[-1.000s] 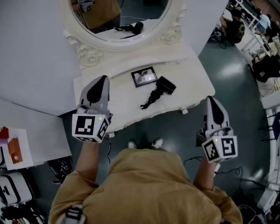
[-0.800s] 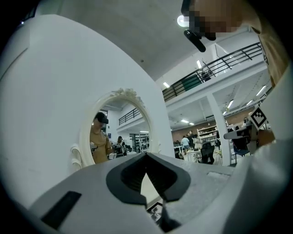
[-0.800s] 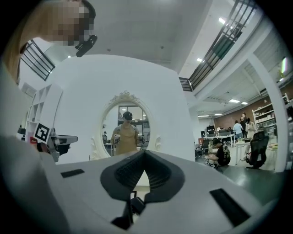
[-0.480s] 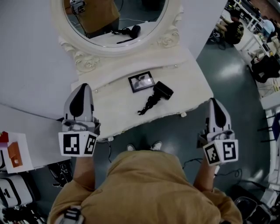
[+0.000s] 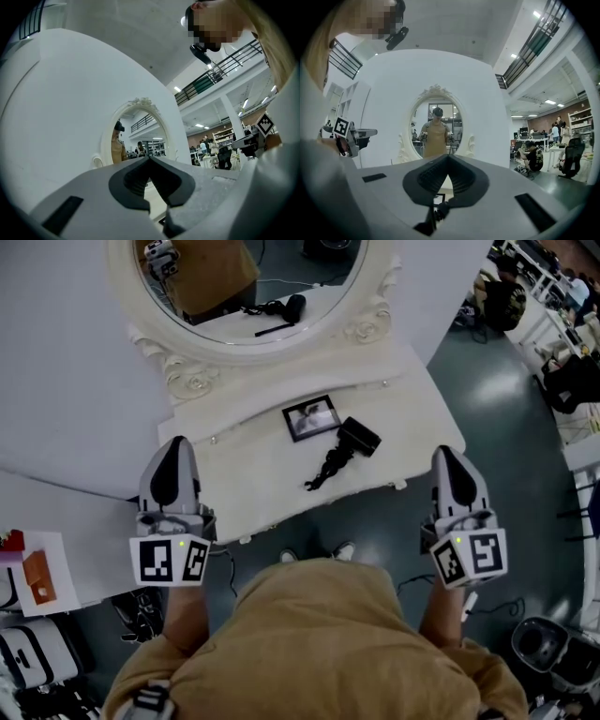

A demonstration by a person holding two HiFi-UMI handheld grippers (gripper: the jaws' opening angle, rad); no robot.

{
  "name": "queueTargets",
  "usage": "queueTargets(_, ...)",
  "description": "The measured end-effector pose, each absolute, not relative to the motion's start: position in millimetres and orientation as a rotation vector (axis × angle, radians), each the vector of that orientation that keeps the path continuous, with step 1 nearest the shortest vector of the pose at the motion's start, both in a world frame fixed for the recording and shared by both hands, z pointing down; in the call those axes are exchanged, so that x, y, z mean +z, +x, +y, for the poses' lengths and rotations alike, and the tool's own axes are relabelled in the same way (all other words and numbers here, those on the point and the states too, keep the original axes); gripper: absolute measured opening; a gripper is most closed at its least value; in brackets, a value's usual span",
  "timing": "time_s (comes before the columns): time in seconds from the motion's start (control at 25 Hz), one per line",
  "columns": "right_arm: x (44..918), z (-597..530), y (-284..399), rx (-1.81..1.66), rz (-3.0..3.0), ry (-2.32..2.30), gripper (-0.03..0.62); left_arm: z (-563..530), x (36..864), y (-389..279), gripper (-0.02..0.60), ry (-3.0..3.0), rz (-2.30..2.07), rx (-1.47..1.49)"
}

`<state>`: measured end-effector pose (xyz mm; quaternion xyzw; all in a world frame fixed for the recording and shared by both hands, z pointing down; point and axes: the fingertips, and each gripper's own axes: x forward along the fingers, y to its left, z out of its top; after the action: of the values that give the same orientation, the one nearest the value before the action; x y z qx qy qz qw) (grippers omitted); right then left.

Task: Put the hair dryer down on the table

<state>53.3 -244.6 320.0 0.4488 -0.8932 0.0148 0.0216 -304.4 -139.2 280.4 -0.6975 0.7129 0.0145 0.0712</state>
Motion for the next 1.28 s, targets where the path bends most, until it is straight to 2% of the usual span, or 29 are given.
queueTargets(0.4,318.4,-242.6,23.7,0.037,-2.769,1.403,0.003,-145.5,282.6,-312.6,0.003,-2.146,2.092,0.033)
queueTargets(1.28,297.0,-236.4,27.7,-0.032,-2.783,1.482,0.003,-150.2,274.8,-311.6,0.003,-2.176,2.06,0.086)
